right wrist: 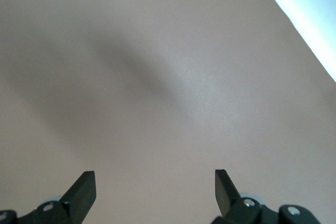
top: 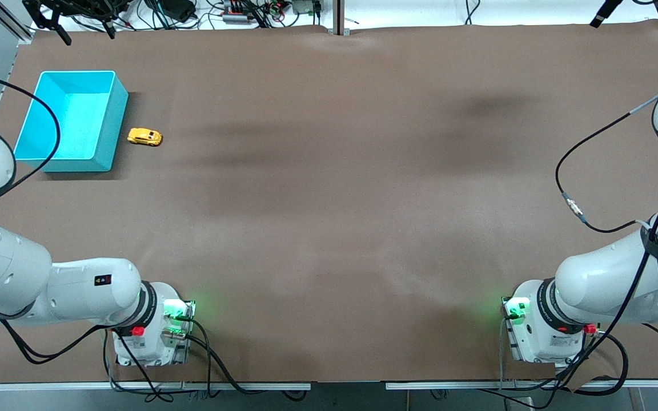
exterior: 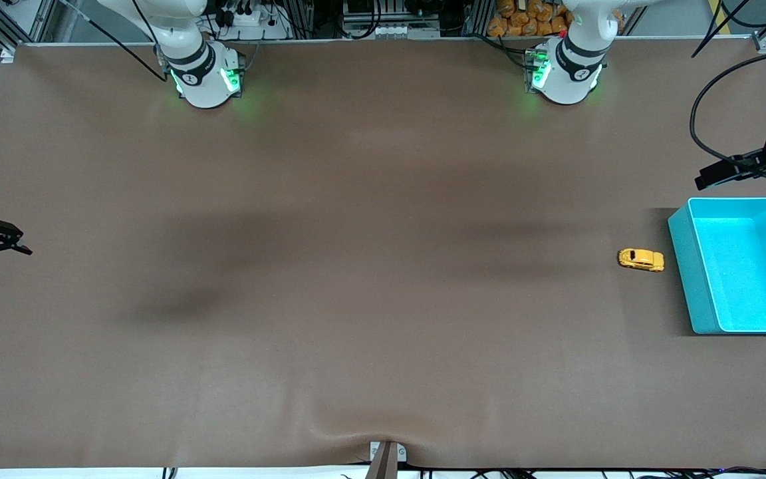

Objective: Wind and store yellow beetle car
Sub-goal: 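Lower the left gripper over the yellow car beside the bin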

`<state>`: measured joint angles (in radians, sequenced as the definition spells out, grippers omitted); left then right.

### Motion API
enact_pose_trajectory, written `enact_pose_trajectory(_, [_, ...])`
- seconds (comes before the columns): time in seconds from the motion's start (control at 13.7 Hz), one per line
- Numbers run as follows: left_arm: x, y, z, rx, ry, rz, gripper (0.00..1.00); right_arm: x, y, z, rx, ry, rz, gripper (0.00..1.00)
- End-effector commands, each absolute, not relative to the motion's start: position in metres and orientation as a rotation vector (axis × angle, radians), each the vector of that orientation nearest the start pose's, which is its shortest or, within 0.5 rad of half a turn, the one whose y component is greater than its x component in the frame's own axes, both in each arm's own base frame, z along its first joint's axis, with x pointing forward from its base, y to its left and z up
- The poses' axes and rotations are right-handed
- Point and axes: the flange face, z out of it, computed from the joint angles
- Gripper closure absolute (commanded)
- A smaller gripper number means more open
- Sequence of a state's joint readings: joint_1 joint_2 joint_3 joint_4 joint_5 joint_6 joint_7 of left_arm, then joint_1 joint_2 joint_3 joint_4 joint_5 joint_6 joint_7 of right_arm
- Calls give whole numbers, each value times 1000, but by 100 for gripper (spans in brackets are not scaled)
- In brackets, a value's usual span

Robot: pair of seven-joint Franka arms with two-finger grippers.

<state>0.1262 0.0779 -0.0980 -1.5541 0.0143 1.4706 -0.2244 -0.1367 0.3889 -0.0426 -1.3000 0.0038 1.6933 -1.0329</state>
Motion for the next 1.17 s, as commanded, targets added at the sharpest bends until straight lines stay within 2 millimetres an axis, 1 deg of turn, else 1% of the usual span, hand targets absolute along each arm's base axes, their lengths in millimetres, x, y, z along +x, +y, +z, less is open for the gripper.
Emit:
enact_pose_trajectory(0.0, [572, 15, 568, -3035, -490, 278, 0, 660, -115, 546, -2950, -1132, -25, 0])
enact_pose_trajectory(0.07, [573, 15, 564, -3028, -515, 289, 0, 659, -118, 548, -2980, -1080, -20, 0])
enact_pose_trajectory(0.15, [575, 17, 561, -3024, -520, 293, 0, 655, -124, 555, -2988, -1070, -33, 0])
enact_pose_trajectory(0.22, [578, 19, 555, -3010, -521, 303, 0, 649, -130, 567, -3002, -1033, -62, 0])
enact_pose_trajectory(0.29, [580, 21, 549, -3006, -525, 319, 0, 646, -136, 572, -3020, -990, -73, 0])
enact_pose_trajectory(0.37, [582, 24, 544, -3003, -531, 333, 0, 639, -142, 582, -3055, -874, -79, 0])
enact_pose_trajectory(0.44, [584, 26, 537, -2999, -542, 349, 0, 635, -145, 587, -3082, -767, -82, 0])
enact_pose_trajectory(0.58, [588, 32, 523, -2974, -614, 386, 0, 632, -144, 596, -3105, -687, -100, 0])
enact_pose_trajectory(0.66, [588, 32, 520, -2960, -658, 391, 0, 630, -143, 602, -3122, -599, -117, 0])
enact_pose_trajectory(0.73, [588, 32, 518, -2941, -694, 390, 0, 627, -140, 610, -3142, -491, -137, 0])
enact_pose_trajectory(0.8, [589, 33, 511, -2927, -703, 402, 0, 627, -133, 614, -3157, -411, -146, 0])
enact_pose_trajectory(0.95, [586, 35, 500, -2926, -711, 388, 0, 629, -111, 617, -3172, -237, -157, 0])
enact_pose_trajectory(1.1, [583, 37, 492, -2917, -710, 369, 0, 622, -86, 640, -3218, -122, -212, 0])
